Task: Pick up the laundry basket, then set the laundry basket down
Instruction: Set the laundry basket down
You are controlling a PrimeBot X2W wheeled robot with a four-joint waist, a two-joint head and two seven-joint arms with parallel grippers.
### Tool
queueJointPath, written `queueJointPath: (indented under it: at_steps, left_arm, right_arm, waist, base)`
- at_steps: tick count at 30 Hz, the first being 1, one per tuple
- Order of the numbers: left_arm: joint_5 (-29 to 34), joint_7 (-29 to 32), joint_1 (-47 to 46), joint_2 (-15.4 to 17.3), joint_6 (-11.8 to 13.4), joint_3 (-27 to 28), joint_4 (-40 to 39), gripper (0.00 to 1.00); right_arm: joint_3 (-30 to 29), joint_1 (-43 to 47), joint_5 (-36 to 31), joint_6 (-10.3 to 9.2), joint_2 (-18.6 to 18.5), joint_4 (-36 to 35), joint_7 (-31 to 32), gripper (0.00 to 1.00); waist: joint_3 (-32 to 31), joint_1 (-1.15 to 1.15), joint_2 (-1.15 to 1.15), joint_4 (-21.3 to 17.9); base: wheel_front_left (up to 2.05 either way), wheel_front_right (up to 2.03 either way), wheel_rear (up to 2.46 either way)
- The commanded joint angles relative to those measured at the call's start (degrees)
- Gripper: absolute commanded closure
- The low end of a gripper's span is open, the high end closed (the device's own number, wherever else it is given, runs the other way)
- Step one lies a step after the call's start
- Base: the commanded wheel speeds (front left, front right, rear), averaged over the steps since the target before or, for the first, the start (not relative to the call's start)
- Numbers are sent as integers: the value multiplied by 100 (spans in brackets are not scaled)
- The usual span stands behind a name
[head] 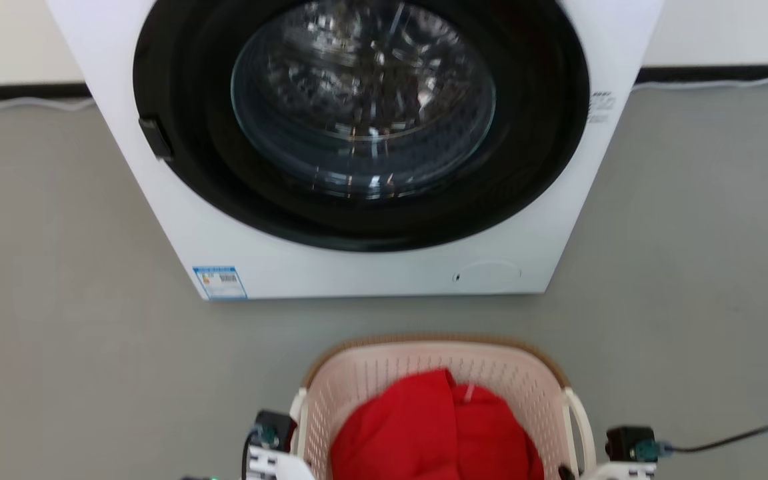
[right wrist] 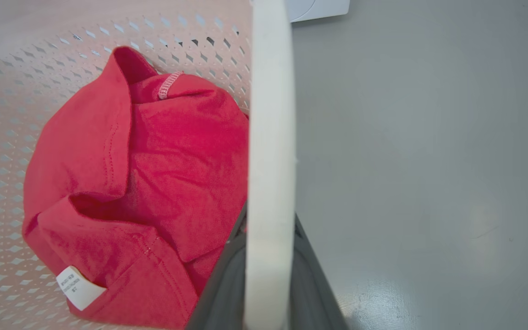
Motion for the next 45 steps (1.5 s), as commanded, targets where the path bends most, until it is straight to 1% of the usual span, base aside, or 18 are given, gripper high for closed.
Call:
queueJointPath:
  at_steps: [1, 14, 26, 31, 36, 45]
  left_arm:
    - [10, -118, -362, 53, -46, 43, -3, 100]
    - [-7, -492, -1117, 75, 90, 167, 221, 100]
    - [32, -690, -1600, 85, 190, 250, 297, 100]
    - [44, -744, -1743, 107, 264, 335, 310, 100]
    - [69, -763, -1979, 171, 352, 519, 200, 100]
    - [471, -765, -2360, 369, 603, 885, -276, 100]
  right_arm:
    - [107, -310, -88, 44, 7, -96, -196, 100]
    - [387, -923, 76, 44, 7, -229, -527, 100]
    - [312, -1473, -31, 44, 7, -152, -680, 100]
    - [127, -1703, -207, 44, 7, -175, -685, 100]
    - [-222, -1897, -491, 44, 7, -261, -686, 100]
    - [-938, -2151, -1235, 44, 7, -513, -687, 100]
  waist:
    - [244, 0, 0, 65]
    - [1333, 0, 0, 148]
    - [2026, 0, 0, 270]
    - [2296, 0, 0, 276]
    - [2648, 0, 0, 274]
    - [3393, 0, 0, 300]
  base:
    - [0, 0, 0]
    - [0, 0, 0]
    - [0, 0, 0]
    - [0, 0, 0]
    - [0, 0, 0]
    - [0, 0, 0]
